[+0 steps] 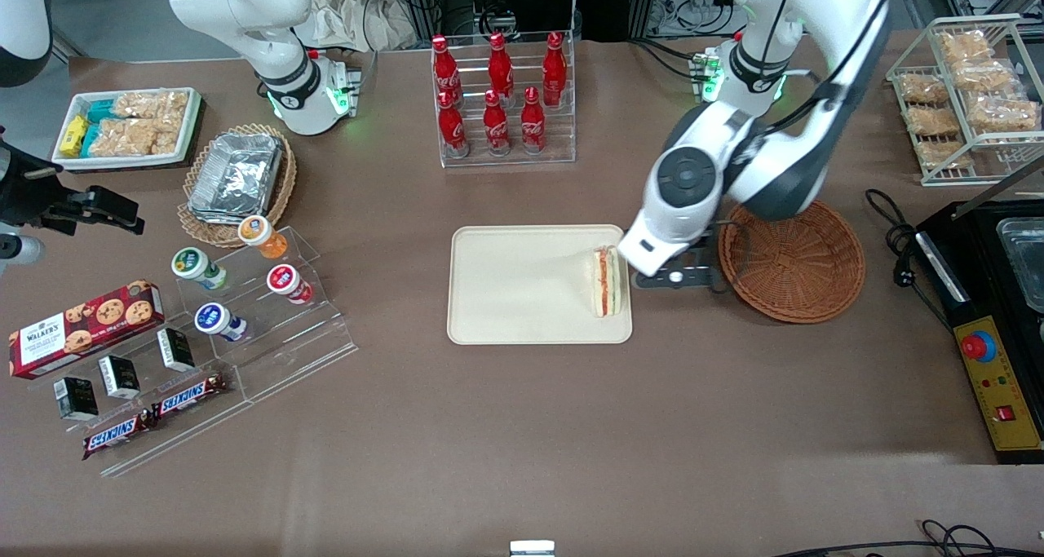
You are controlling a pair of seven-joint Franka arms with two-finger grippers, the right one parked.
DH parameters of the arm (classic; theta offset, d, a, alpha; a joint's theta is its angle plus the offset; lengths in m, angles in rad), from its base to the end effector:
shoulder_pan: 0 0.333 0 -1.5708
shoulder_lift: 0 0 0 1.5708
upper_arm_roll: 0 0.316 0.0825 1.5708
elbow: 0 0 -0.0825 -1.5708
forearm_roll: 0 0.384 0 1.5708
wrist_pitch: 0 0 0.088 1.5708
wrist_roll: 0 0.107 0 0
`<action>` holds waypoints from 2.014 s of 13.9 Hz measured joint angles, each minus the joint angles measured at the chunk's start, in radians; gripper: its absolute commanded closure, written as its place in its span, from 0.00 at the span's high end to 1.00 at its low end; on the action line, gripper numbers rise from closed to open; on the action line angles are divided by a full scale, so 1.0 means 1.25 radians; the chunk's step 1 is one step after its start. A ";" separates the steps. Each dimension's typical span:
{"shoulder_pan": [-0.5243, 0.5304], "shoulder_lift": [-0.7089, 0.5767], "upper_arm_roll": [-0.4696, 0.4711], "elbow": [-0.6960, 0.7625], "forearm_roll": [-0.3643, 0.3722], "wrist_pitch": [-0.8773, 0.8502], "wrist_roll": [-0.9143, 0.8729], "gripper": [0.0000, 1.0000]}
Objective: Place sandwich from basket to tray
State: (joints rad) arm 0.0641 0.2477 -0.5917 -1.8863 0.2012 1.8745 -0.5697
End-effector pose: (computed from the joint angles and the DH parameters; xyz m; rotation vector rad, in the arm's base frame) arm 0.5186 -0.2673 0.3804 -2.9817 0.0590 0.2343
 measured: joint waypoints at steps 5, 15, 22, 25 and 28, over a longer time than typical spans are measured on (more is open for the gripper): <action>0.160 -0.107 0.005 -0.002 -0.045 -0.068 0.256 1.00; 0.436 -0.187 0.014 0.073 -0.088 -0.095 0.642 1.00; 0.448 -0.138 0.013 0.306 -0.092 -0.271 0.651 1.00; 0.448 -0.120 0.013 0.317 -0.092 -0.277 0.651 1.00; 0.448 -0.115 0.013 0.317 -0.092 -0.278 0.651 1.00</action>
State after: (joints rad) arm 0.6245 0.1036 -0.5760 -1.4895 0.0862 1.5271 0.2445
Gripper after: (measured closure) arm 0.000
